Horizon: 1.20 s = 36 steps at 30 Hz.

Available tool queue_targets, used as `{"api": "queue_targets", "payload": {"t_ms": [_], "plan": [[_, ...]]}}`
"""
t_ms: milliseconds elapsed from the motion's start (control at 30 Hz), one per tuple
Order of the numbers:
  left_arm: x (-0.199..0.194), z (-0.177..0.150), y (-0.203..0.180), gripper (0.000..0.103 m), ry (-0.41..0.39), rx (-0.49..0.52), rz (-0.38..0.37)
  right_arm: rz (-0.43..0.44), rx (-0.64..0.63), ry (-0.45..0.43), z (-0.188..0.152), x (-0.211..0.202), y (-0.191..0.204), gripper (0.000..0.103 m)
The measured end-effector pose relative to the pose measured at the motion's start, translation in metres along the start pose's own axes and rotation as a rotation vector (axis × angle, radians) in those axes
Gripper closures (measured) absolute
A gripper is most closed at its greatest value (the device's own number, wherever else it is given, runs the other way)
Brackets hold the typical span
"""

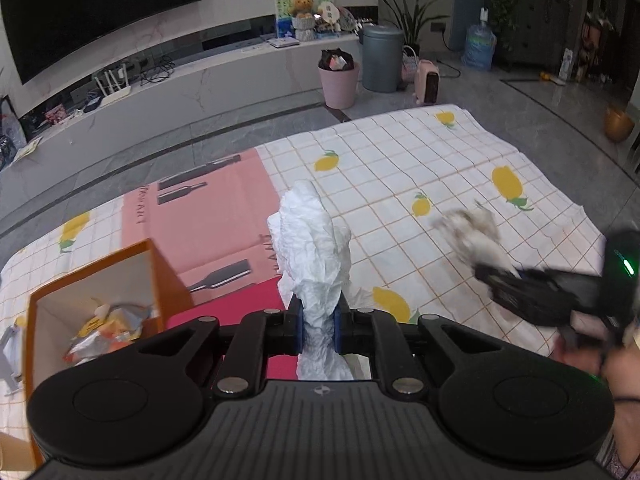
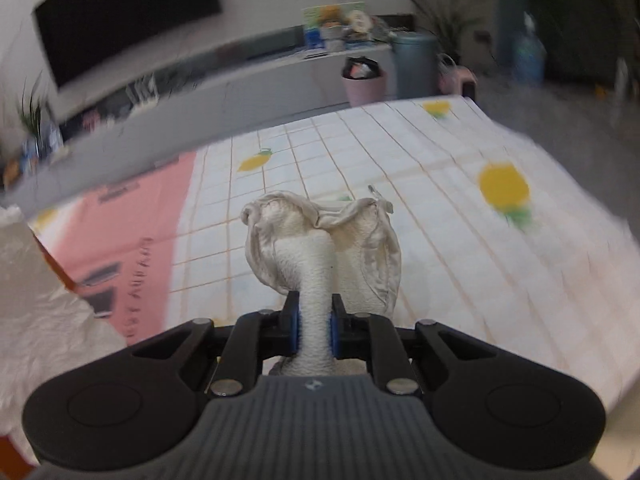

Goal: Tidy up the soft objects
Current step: 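Drop the plastic bag into the box with the left tool while the right tool carries the cloth bag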

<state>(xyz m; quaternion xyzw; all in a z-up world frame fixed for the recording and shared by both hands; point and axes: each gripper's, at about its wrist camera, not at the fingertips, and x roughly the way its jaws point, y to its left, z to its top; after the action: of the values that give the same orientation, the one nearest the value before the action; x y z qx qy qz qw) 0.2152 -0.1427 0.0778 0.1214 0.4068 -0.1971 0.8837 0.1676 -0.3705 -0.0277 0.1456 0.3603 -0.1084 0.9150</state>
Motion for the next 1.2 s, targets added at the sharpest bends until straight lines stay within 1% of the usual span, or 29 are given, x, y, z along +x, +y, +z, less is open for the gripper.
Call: {"api": "queue_targets", "payload": {"t_ms": [100, 167, 233, 267, 300, 400, 567, 667, 733, 833, 933, 1033, 1067, 1200], "plan": [[-0.02, -0.001, 0.019, 0.088, -0.028, -0.025, 0.011, 0.006, -0.052, -0.06, -0.011, -0.033, 0.01, 0.091], [-0.034, -0.002, 0.032, 0.088, -0.05, -0.034, 0.025, 0.025, -0.059, -0.113, -0.011, -0.054, 0.02, 0.091], [-0.046, -0.003, 0.049, 0.088, -0.07, -0.05, 0.055, 0.051, -0.057, -0.165, -0.008, -0.074, 0.032, 0.091], [-0.053, -0.003, 0.057, 0.088, -0.077, -0.062, 0.066, 0.07, -0.058, -0.177, -0.007, -0.081, 0.04, 0.091], [-0.059, -0.004, 0.067, 0.088, -0.085, -0.077, 0.074, 0.094, -0.056, -0.179, -0.007, -0.088, 0.048, 0.091], [-0.076, -0.007, 0.096, 0.088, -0.11, -0.122, 0.107, 0.193, -0.032, -0.15, -0.006, -0.099, 0.074, 0.09], [-0.085, -0.023, 0.142, 0.088, -0.142, -0.177, 0.171, 0.269, -0.103, -0.16, -0.006, -0.111, 0.134, 0.09], [-0.073, -0.039, 0.162, 0.088, -0.123, -0.21, 0.224, 0.338, -0.139, -0.151, -0.005, -0.117, 0.168, 0.09], [-0.059, -0.052, 0.171, 0.088, -0.109, -0.223, 0.241, 0.371, -0.16, -0.146, -0.004, -0.12, 0.19, 0.09], [-0.036, -0.071, 0.172, 0.087, -0.066, -0.198, 0.212, 0.418, -0.163, -0.139, -0.001, -0.119, 0.217, 0.089], [-0.01, -0.089, 0.173, 0.087, -0.028, -0.198, 0.224, 0.476, -0.174, -0.121, 0.001, -0.116, 0.243, 0.089], [0.017, -0.102, 0.177, 0.087, 0.016, -0.185, 0.249, 0.487, -0.205, -0.111, 0.001, -0.11, 0.268, 0.089], [0.025, -0.105, 0.177, 0.086, 0.028, -0.182, 0.253, 0.481, -0.202, -0.12, 0.0, -0.108, 0.274, 0.089], [0.037, -0.121, 0.187, 0.083, 0.038, -0.201, 0.236, 0.47, -0.203, -0.131, 0.001, -0.099, 0.286, 0.089]]}}
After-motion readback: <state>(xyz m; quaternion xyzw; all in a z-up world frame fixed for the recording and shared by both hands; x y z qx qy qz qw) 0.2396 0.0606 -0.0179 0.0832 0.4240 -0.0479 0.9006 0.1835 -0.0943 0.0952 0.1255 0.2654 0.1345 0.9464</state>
